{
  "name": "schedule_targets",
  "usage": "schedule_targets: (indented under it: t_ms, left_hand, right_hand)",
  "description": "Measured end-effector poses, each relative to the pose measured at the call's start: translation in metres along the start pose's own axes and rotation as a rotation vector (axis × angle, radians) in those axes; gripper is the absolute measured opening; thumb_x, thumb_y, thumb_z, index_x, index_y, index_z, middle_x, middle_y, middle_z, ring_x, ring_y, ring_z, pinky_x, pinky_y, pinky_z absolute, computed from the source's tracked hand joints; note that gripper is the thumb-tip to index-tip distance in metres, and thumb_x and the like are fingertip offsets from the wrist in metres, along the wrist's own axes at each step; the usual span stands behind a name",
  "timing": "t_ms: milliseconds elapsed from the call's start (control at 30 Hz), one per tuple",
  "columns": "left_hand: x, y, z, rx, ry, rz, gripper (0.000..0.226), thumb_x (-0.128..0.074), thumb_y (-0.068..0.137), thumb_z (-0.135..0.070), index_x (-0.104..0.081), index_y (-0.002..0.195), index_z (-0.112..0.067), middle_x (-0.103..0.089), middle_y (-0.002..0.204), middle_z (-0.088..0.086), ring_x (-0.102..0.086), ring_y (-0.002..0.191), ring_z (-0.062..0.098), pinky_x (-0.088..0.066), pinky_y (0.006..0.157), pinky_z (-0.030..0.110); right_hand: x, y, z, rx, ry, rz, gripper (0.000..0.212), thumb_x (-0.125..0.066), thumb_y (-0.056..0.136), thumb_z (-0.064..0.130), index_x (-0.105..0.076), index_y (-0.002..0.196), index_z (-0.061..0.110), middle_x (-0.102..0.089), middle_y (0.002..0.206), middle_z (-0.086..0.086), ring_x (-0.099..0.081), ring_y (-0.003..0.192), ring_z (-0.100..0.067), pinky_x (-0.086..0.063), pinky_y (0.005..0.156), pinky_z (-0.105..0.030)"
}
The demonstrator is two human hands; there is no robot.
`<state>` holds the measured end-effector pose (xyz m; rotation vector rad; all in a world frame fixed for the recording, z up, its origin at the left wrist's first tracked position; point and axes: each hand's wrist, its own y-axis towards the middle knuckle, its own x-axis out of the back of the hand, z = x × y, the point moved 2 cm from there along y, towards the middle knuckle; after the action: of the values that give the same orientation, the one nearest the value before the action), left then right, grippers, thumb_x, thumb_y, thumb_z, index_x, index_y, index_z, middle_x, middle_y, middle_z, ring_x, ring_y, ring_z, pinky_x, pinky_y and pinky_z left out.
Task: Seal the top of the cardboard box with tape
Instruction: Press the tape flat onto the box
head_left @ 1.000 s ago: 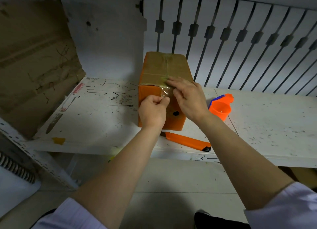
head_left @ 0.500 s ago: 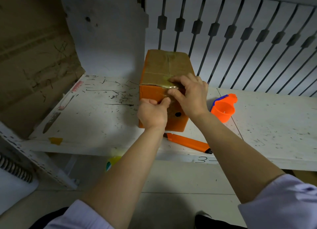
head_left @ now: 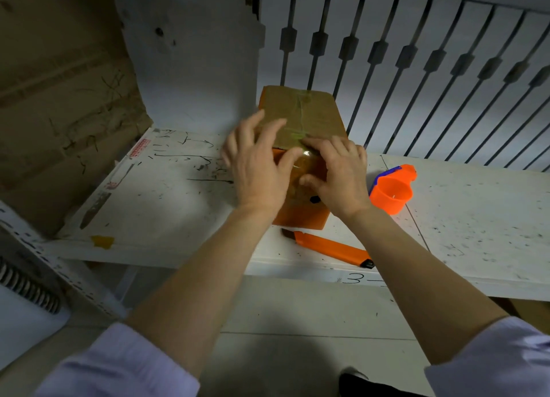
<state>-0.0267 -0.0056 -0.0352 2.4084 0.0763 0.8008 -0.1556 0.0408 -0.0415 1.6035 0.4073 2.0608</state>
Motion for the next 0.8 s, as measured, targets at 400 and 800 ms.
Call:
schedule_targets:
  t_ms: [400, 800]
  left_hand:
    - [-0.017, 0.002, 0.032, -0.27, 0.145, 0.169, 0.061, -0.064, 0.079, -0.043, -0.046, 0.135, -0.025, -0.047, 0.142, 0.003, -0.03, 0.138, 0.03, -0.038, 0.105, 0.051]
    - [-0.01, 0.004, 0.033, -0.206, 0.226, 0.287, 0.087, -0.076, 0.063, -0.051, -0.036, 0.138, -0.032, -0.036, 0.146, -0.003, -0.02, 0.139, 0.023, -0.037, 0.106, 0.048]
  right_hand:
    - [-0.007, -0.007, -0.001, 0.075, -0.073, -0.08, 0.057, -0.067, 0.078, 0.028, -0.048, 0.132, 0.024, -0.052, 0.139, 0.002, -0.044, 0.124, -0.029, -0.029, 0.102, -0.042]
    - [-0.01, -0.008, 0.005, 0.018, -0.097, -0.109, 0.061, -0.064, 0.076, 0.047, -0.048, 0.13, 0.023, -0.052, 0.138, 0.0, -0.042, 0.125, -0.032, -0.03, 0.104, -0.045]
